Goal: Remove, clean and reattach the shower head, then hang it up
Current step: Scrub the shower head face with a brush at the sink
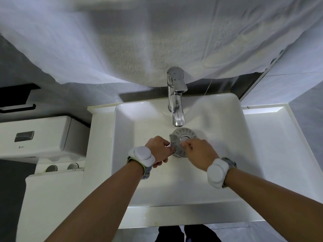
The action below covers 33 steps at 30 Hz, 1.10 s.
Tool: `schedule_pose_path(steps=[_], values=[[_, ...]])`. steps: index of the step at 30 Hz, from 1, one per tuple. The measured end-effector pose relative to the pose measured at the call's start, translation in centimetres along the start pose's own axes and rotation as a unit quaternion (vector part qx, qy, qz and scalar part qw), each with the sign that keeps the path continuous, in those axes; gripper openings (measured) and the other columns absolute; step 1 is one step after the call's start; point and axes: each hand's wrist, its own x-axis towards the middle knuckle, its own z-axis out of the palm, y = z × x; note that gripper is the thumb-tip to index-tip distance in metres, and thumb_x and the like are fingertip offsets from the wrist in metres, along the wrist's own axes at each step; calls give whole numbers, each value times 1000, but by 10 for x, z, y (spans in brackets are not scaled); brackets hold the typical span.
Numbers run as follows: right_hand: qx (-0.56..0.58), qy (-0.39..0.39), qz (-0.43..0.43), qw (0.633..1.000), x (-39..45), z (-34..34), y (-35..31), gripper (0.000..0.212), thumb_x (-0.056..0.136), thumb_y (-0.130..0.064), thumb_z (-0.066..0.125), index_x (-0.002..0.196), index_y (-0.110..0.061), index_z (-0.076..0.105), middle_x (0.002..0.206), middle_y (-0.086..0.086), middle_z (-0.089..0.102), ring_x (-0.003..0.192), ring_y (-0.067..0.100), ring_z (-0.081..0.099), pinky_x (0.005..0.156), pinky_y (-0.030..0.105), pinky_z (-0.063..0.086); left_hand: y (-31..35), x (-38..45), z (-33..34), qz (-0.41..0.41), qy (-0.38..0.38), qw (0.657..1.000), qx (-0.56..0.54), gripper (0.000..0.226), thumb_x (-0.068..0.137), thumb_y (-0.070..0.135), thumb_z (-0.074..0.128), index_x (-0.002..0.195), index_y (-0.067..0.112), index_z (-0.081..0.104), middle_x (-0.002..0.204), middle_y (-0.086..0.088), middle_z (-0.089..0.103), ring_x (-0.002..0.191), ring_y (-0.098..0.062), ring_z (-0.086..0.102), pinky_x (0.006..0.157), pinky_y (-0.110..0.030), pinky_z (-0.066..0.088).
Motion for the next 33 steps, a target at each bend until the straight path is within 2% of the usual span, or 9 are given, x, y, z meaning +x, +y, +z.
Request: schedule_pose_path(steps=[5, 8, 12, 15, 20, 24, 26, 30, 33], values=[[24, 34, 26, 999, 11, -4, 4, 38, 100, -41, 39, 75, -21, 60, 80, 10, 61, 77, 32, 59, 72, 38, 51, -5, 0, 1, 2, 16, 1000, -19, 28, 93, 34, 58, 101, 9, 65, 61, -7, 61, 36, -18, 38, 37, -20, 35], [0, 8, 5, 1000, 3, 8, -1, 39, 100, -44, 38, 66, -27, 49, 72, 5, 57, 73, 31, 57, 69, 35, 48, -9, -1, 1, 3, 15, 1000, -21, 27, 93, 35, 58, 108, 13, 64, 63, -7, 62, 37, -18, 39, 37, -20, 35], [32, 57, 46, 997, 14, -6, 2, 44, 100, -44, 37, 74, -15, 57, 77, 10, 60, 75, 33, 57, 71, 37, 50, -14, -1, 1, 12, 22, 999, -31, 30, 93, 36, 58, 108, 11, 67, 61, -6, 62, 37, -18, 40, 37, -20, 36], [-2, 22, 13, 1000, 2, 11, 0, 38, 100, -45, 36, 84, -23, 62, 83, 7, 62, 77, 31, 60, 73, 37, 52, -20, 1, 3, 5, 24, 999, -29, 31, 93, 37, 58, 109, 12, 66, 62, -6, 63, 35, -17, 41, 37, -20, 36], [26, 56, 58, 996, 11, 4, 6, 43, 99, -45, 37, 64, -23, 46, 75, 8, 60, 75, 34, 59, 71, 37, 52, -29, -1, 5, 2, 26, 998, -49, 28, 93, 36, 59, 103, 11, 69, 61, -7, 62, 38, -18, 42, 38, -21, 36], [-38, 10, -10, 999, -2, 23, -2, 35, 99, -50, 35, 79, -29, 55, 85, 7, 64, 77, 30, 60, 72, 37, 53, -29, 0, 4, 15, 30, 998, -58, 27, 93, 36, 58, 105, 14, 69, 61, -6, 62, 36, -18, 41, 38, -21, 37], [-7, 21, 20, 1000, 7, 13, 1, 40, 98, -51, 37, 82, -25, 62, 84, 7, 64, 79, 31, 61, 74, 36, 52, -30, -1, 5, 20, 26, 997, -69, 26, 94, 35, 58, 105, 14, 69, 60, -7, 62, 37, -19, 42, 37, -21, 37], [37, 77, 64, 994, 22, -13, 4, 44, 99, -45, 38, 65, -19, 49, 70, 6, 57, 74, 34, 57, 68, 33, 47, -28, -5, 14, -2, 55, 984, -168, 26, 93, 31, 60, 88, 6, 68, 57, -8, 59, 39, -21, 39, 39, -22, 32], [28, 33, 17, 999, 4, -1, 1, 37, 100, -40, 41, 67, -25, 50, 73, 3, 60, 71, 27, 56, 68, 33, 46, -25, -5, 15, -19, 58, 966, -251, 28, 95, 25, 60, 80, 1, 65, 59, -13, 56, 38, -21, 38, 40, -22, 30]])
